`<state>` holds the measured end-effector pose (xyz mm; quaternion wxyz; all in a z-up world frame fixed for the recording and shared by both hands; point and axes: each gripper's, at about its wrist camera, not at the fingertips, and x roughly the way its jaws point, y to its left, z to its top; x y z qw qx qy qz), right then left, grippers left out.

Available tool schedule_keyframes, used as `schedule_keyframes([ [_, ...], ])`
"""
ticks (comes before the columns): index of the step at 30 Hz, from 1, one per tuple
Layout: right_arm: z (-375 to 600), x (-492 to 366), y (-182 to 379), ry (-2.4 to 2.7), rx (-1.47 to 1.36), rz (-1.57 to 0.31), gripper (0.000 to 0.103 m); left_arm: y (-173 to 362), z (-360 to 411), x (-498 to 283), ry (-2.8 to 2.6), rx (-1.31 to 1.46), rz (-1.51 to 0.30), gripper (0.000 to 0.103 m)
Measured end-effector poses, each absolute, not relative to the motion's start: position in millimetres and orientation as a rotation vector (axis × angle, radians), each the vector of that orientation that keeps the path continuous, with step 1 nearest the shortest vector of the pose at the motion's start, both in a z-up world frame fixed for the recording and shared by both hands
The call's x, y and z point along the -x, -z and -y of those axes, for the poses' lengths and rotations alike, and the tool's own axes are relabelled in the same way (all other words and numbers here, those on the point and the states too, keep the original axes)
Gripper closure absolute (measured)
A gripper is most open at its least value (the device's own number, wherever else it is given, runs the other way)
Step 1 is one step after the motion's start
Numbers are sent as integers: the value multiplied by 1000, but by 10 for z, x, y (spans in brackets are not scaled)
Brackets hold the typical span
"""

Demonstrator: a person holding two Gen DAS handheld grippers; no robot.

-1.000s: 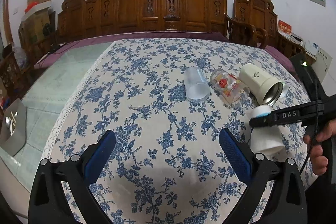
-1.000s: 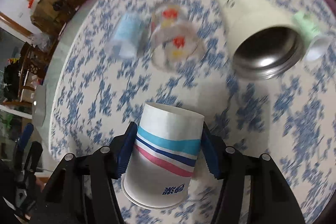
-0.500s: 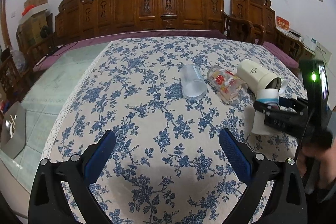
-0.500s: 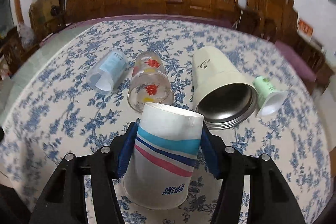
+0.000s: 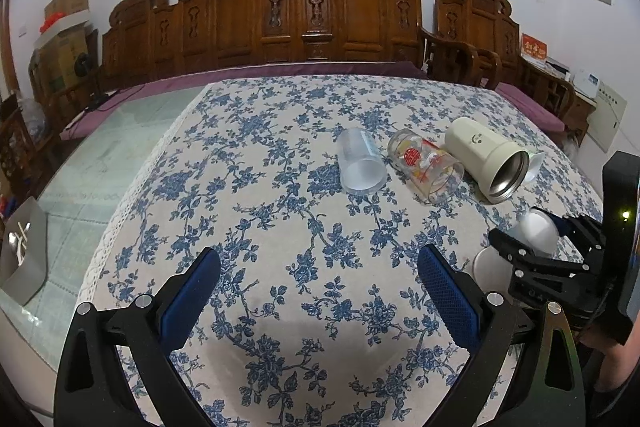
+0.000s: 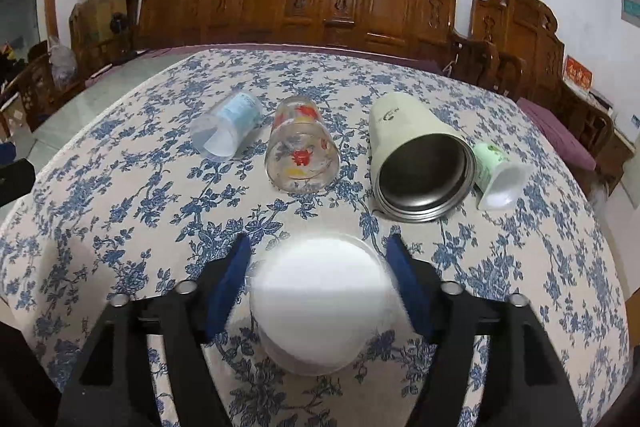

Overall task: Flip cup upside down
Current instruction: 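Rotate the right gripper to turn the cup rim-down and set it down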

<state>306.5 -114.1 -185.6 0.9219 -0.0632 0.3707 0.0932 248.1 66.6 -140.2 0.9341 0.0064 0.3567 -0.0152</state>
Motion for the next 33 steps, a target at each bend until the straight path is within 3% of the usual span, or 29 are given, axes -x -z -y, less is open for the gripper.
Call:
schedule_keyframes([
  [11,1303,-2853,1667,-239,46,-771,25,1383,-577,-2414,33,-25,-719,8],
  [16,1430,-2688,1547,-239,29,-752,10,1353,-506,-2341,12,-33,-714,8],
  [21,1584,-2558,1460,-238,-4,-743,3,1324,-418,-2260,-16,-49,-718,8],
  [33,1963,-2211,1251,-186,-60,-716,3,1282,-203,-1995,-2,-26,-774,8],
])
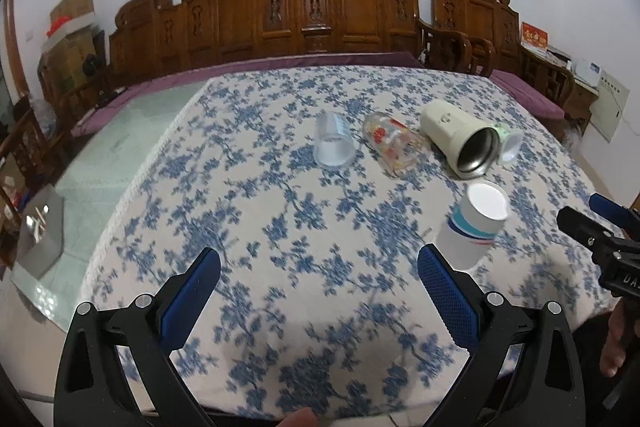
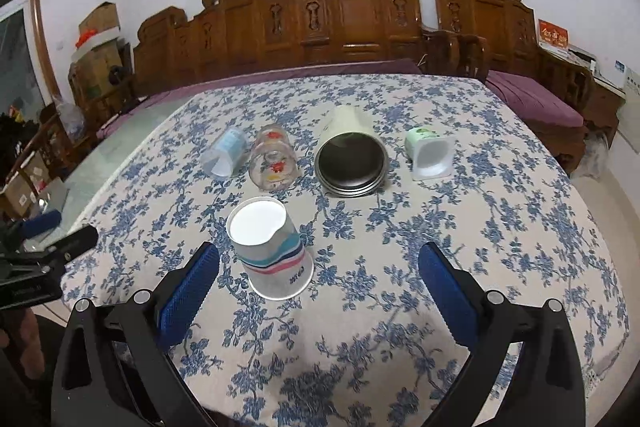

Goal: Flip cup upside down

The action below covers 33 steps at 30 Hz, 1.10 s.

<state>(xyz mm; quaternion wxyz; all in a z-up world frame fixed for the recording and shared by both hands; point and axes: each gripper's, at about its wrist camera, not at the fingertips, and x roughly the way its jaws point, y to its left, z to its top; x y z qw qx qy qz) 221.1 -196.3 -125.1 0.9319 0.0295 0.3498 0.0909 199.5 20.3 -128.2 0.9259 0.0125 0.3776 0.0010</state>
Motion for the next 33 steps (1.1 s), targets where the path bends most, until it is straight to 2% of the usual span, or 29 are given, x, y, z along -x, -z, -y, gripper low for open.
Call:
schedule_keyframes([
  [11,2170,-1769,970,-188,-60,-647,3,1223,-42,-1700,-2,-43,-793,8],
  [26,2274,-1075,174,-216,-89,-441,3,222,132,-934,-7,-54,-527,8],
  [33,2285,-920,-6,-219,-82,-398,3,-9,152,-718,-4,-44,-463,8],
])
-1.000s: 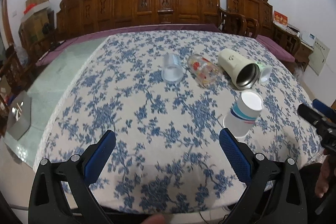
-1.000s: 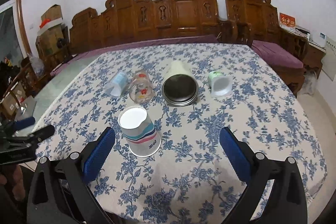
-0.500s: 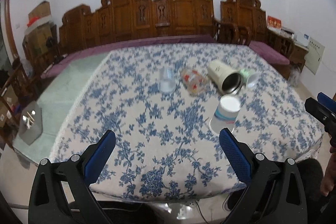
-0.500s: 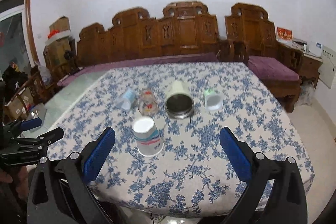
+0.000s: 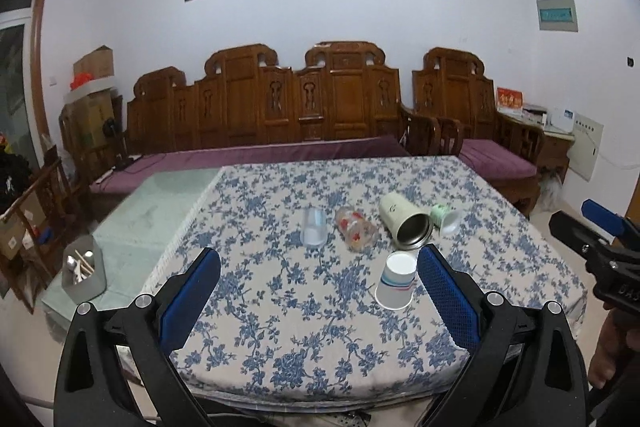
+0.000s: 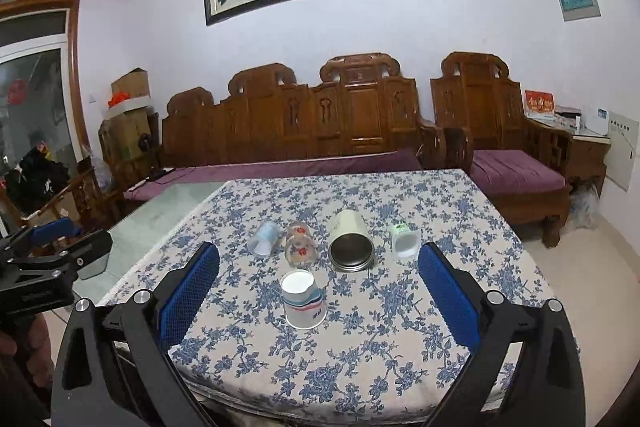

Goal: Flip cup upside down

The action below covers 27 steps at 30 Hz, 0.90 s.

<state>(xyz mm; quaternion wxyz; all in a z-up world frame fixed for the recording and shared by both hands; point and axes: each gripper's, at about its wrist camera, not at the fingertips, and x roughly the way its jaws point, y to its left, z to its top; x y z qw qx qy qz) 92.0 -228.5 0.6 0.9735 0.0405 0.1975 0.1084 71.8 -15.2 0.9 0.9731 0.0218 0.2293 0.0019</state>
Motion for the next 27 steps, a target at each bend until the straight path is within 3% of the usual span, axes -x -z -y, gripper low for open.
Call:
schedule_keyframes([
  [27,2245,-871,-78,-214,-73,-382,3,-94,164,-578,-8,-37,-432,8],
])
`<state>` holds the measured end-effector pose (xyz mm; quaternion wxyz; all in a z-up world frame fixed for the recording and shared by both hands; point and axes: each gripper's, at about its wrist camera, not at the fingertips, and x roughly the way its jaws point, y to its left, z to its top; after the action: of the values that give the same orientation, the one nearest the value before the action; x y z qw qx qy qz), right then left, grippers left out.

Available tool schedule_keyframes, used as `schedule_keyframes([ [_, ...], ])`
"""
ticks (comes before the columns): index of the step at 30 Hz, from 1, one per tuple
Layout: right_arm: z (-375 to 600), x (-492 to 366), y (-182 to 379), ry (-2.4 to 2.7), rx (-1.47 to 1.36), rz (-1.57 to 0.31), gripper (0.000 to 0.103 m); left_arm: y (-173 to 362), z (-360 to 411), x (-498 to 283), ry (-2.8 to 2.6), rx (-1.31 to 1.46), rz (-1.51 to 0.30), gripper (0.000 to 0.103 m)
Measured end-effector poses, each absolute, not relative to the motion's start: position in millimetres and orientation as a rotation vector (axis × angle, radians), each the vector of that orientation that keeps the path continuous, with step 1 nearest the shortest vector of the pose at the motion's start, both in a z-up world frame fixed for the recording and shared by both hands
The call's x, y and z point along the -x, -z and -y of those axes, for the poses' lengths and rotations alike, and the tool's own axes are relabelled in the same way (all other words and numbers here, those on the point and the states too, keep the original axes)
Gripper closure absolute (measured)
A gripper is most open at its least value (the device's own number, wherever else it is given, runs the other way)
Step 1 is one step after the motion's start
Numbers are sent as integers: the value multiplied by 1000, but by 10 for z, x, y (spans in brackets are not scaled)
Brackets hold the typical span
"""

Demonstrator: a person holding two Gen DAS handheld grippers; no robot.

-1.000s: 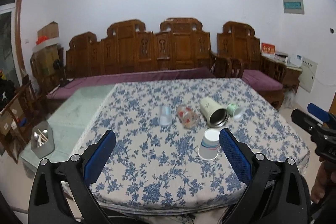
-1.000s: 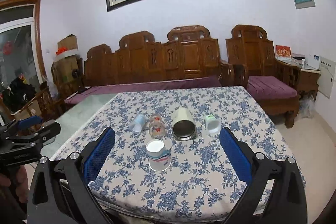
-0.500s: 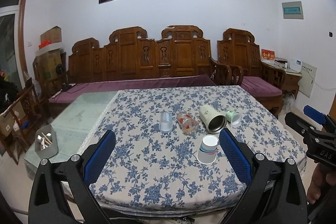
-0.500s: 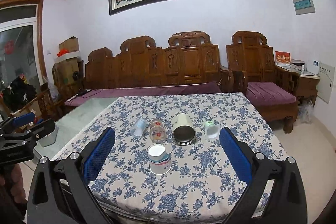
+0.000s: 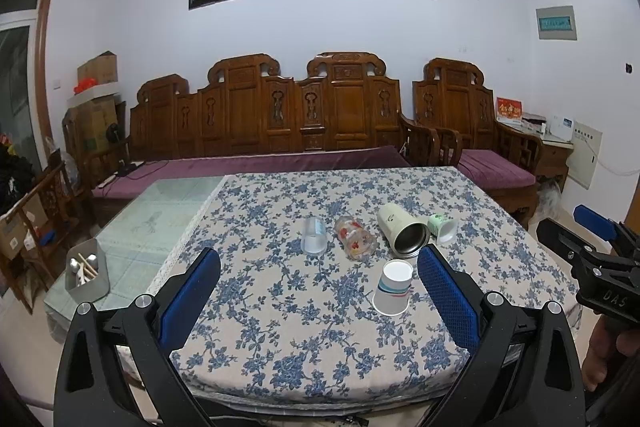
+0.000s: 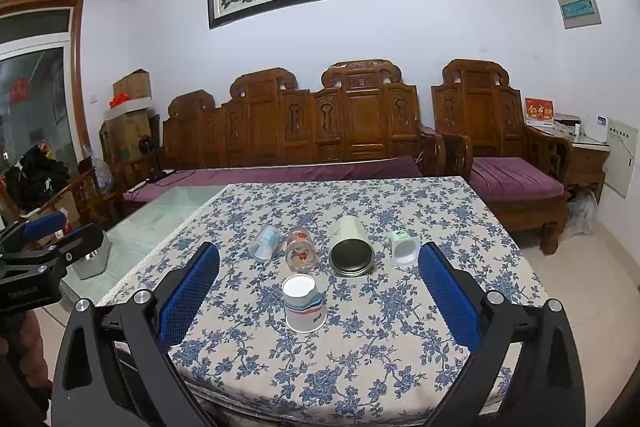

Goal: Flip cup upside down

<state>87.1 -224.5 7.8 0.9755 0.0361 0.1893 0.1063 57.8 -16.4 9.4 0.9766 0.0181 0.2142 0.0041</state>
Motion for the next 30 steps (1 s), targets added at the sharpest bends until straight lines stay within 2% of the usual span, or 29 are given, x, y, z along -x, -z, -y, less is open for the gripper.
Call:
schedule_keyframes([
  [30,2220,-844,-60,-218,-70,-378,3,-130,170,-535,-4,-34,-411,8],
])
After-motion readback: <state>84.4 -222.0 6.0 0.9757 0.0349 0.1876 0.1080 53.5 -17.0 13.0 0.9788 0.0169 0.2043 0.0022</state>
